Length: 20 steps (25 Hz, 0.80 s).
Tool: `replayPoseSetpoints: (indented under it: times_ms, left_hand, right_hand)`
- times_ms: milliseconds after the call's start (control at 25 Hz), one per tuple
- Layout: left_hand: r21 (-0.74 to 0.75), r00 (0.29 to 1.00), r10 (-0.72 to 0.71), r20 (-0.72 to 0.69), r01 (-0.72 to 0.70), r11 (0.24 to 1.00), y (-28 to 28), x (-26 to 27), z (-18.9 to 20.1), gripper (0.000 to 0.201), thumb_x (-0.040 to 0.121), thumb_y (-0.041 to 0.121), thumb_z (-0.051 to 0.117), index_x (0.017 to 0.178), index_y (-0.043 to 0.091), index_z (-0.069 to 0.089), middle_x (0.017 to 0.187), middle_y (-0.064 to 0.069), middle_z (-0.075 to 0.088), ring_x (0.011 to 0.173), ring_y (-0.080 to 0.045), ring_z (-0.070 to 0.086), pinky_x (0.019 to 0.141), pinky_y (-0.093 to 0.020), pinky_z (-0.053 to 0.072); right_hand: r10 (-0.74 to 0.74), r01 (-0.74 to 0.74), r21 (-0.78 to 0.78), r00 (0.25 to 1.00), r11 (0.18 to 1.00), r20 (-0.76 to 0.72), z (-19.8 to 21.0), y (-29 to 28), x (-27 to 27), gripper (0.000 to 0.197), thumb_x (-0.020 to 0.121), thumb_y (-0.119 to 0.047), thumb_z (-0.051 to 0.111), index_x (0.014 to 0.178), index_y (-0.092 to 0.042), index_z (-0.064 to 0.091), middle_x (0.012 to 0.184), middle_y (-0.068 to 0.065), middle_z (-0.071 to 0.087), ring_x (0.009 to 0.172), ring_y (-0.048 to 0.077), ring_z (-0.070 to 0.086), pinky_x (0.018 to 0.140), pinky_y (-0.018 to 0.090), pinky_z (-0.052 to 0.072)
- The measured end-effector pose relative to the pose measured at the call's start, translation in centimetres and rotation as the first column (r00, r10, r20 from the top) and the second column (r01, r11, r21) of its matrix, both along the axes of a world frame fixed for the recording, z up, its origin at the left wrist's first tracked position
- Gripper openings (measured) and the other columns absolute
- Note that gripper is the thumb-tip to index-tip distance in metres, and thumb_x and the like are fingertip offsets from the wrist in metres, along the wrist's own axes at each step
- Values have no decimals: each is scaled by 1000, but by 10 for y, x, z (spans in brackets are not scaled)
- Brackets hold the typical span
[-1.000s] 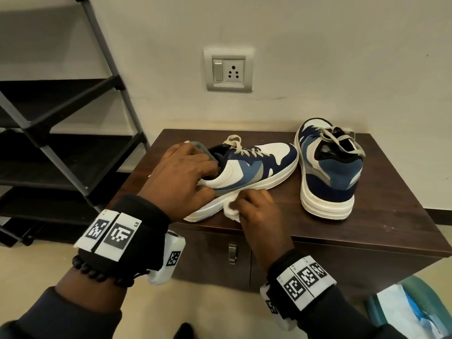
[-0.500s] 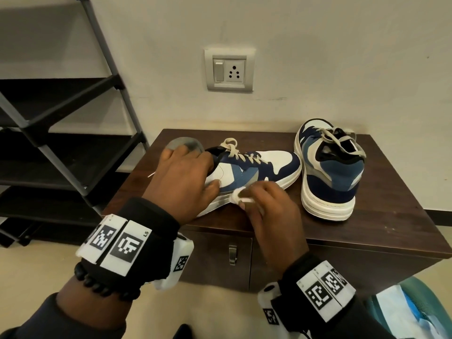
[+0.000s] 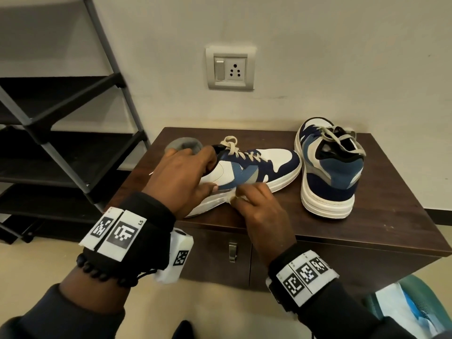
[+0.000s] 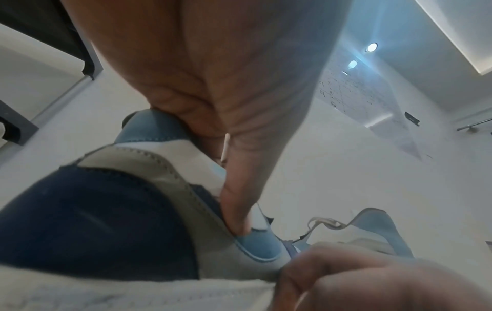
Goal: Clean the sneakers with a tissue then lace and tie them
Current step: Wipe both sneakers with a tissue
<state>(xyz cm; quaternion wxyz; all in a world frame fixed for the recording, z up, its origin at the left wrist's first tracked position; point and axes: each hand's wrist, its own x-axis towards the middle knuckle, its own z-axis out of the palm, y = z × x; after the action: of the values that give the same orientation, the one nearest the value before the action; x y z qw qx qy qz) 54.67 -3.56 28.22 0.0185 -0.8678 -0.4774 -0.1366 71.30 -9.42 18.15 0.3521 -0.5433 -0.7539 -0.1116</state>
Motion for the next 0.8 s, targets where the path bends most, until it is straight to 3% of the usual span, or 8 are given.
replayPoseSetpoints:
  times_ms: [80,160,240,360,440,640,800]
  left_hand:
    - [5,1000,8,-2,-8,1000,-4,1,1,36,80,43,69,99,27,43,89,6,55,93,-14,49,89,-30,37]
    - [54,1000,2,-21,-1,999,-7,3,0,40,79,45,70,105,24,47,90,3,60,91,-19,56,91,-32,39]
    - [80,998,-12,-65,17,997,-7,5,-2,46,78,42,71,111,17,50,90,-3,66,93,-24,59,94,-39,41]
    - [18,998,-21,-59,22,1000,-1,1,-1,47,75,39,74,109,20,46,94,-1,65,95,-23,59,94,-41,41]
    - [-26,999,-28,-33,27,999,1,-2,-1,45,74,37,74,106,22,46,95,1,62,95,-22,57,92,-40,42]
    - [-54,999,-18,-41,16,998,3,-8,1,40,73,42,72,99,29,44,91,4,58,88,-18,52,90,-36,42]
    - [-36,999,-6,-34,5,999,1,-7,2,40,70,48,65,92,34,35,83,4,56,81,-17,51,87,-37,44]
  right_hand:
    - [-11,10,-7,999,1000,-46,0,-5,3,30,74,-1,74,103,-8,70,107,10,64,99,27,58,69,37,56]
    - [22,-9,100,991,995,-135,12,-5,-1,28,81,-5,64,109,-8,68,107,11,64,97,25,58,72,31,53]
    - [46,-27,158,992,987,-118,22,-3,-10,31,81,-6,66,112,-7,66,106,12,62,96,25,56,66,29,50]
    - [-2,1,7,998,1000,55,4,1,-11,39,70,-6,80,107,-9,68,105,10,60,93,25,58,57,30,54]
    - [-37,42,-88,998,995,55,-5,-1,-3,39,67,-7,83,104,-12,70,105,8,60,94,25,59,58,31,56]
    - [60,-32,197,988,980,-140,20,-6,-10,29,87,-13,58,113,-8,68,105,15,63,95,24,57,70,26,48]
    - [32,-32,107,999,994,3,9,2,-9,35,76,-8,74,111,-8,67,110,11,60,98,25,55,65,30,54]
